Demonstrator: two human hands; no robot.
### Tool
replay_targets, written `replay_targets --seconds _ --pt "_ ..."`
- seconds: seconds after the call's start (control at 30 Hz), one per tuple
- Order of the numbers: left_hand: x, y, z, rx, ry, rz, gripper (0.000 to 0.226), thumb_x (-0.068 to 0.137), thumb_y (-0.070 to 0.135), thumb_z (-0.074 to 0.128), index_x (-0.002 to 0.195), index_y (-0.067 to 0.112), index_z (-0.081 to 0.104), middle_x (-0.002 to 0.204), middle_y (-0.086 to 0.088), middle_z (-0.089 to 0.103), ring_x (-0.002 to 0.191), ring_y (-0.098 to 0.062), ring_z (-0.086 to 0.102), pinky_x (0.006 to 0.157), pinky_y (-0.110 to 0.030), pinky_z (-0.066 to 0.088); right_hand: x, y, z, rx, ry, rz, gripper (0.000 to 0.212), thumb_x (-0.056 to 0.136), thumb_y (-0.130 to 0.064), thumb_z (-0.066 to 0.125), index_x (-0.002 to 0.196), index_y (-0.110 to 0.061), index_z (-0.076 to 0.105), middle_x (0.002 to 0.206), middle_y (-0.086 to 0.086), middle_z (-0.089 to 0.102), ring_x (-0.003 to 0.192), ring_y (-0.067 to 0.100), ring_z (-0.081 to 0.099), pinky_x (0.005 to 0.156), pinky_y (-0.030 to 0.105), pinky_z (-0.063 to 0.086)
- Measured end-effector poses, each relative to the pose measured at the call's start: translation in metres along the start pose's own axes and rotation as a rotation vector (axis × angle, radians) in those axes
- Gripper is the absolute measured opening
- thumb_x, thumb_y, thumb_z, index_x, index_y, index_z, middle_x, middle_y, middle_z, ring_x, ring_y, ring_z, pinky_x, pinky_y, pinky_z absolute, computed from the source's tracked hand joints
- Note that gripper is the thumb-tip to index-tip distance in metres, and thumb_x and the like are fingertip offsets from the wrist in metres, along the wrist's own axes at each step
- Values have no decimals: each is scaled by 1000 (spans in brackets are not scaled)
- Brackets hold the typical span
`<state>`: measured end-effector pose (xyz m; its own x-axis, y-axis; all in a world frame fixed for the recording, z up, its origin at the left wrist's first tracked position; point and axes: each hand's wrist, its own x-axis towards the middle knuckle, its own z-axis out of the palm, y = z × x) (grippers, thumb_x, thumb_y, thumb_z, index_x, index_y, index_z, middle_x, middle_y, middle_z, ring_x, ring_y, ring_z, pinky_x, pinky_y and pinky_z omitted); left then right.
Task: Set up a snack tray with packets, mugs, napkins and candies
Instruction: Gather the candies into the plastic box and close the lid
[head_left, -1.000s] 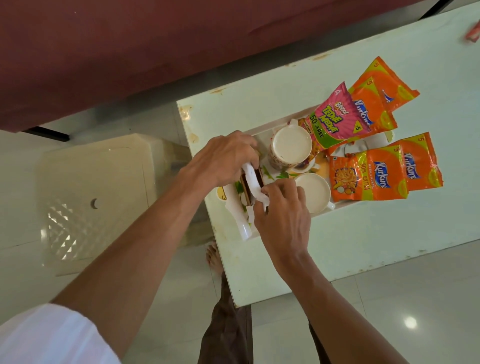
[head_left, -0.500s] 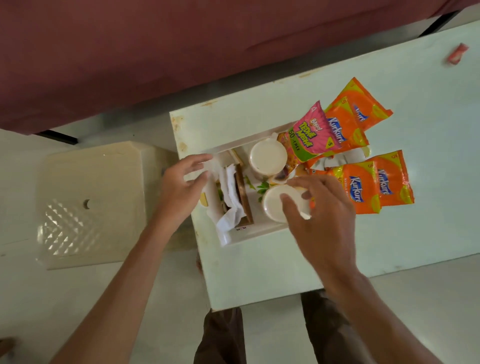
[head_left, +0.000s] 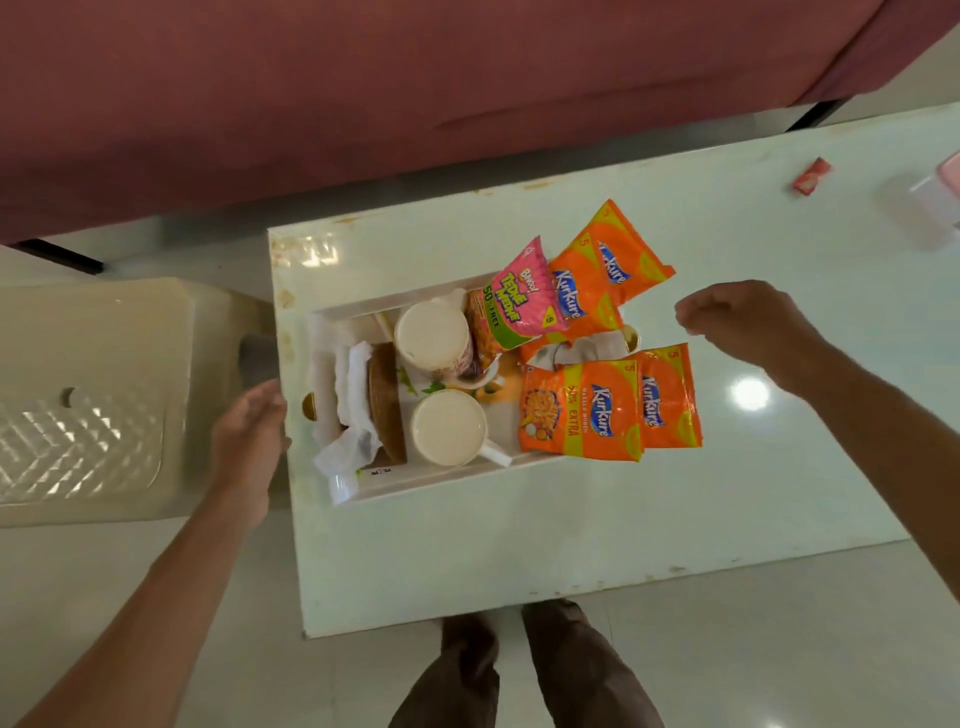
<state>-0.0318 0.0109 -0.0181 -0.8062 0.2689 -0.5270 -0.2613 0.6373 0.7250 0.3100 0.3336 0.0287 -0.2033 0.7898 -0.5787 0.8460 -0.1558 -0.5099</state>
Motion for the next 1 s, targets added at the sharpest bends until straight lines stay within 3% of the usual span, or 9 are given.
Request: replay_targets --seconds 0.1,0.2,0.33,0.6,0.77,0.93,1.0 --pt "6 -3 5 22 -59 -95 36 106 25 50 140 19 55 137 -9 61 123 -27 60 97 -44 52 22 0 10 4 -132 13 15 89 -8 67 104 -9 72 111 12 71 106 27 67 99 45 52" --pt "9 -3 11 -22 -108 -127 34 107 28 46 140 21 55 129 -9 64 114 -27 63 98 -47 53 35 -3 18 -38 -203 23 22 91 -12 67 111 -2 69 115 15 69 106 30 67 97 47 52" --pt "15 -1 16 -136 -128 -211 31 107 30 46 136 24 57 111 -5 64 100 -25 62 95 -45 52 51 -11 28 -117 -306 15 16 93 -9 65 107 -2 67 121 16 66 108 33 65 97 50 52" --pt "35 -7 13 -126 -162 -282 28 107 17 47 128 12 64 120 -13 68 104 -28 63 107 -52 48 71 -14 36 -23 -515 117 42 95 -1 58 135 -13 55 129 6 63 114 30 63 97 47 52" --pt "44 -13 10 -51 -185 -246 18 104 14 54 120 14 64 91 -6 65 90 -23 63 101 -49 52 71 -15 37 6 -536 151 47 93 -2 63 137 -15 52 131 6 62 117 31 60 101 51 49" --pt "41 -12 15 24 -147 -179 29 100 13 62 129 9 62 89 -4 66 81 -17 64 76 -33 54 72 -12 42 29 -477 173 52 88 -2 68 137 -14 52 130 8 62 117 34 60 101 54 48" --pt "39 -10 18 25 -126 -172 29 100 12 62 129 8 62 88 -2 67 80 -16 63 77 -33 54 72 -11 46 29 -427 164 53 87 -2 70 136 -15 53 128 9 62 115 34 61 97 53 50"
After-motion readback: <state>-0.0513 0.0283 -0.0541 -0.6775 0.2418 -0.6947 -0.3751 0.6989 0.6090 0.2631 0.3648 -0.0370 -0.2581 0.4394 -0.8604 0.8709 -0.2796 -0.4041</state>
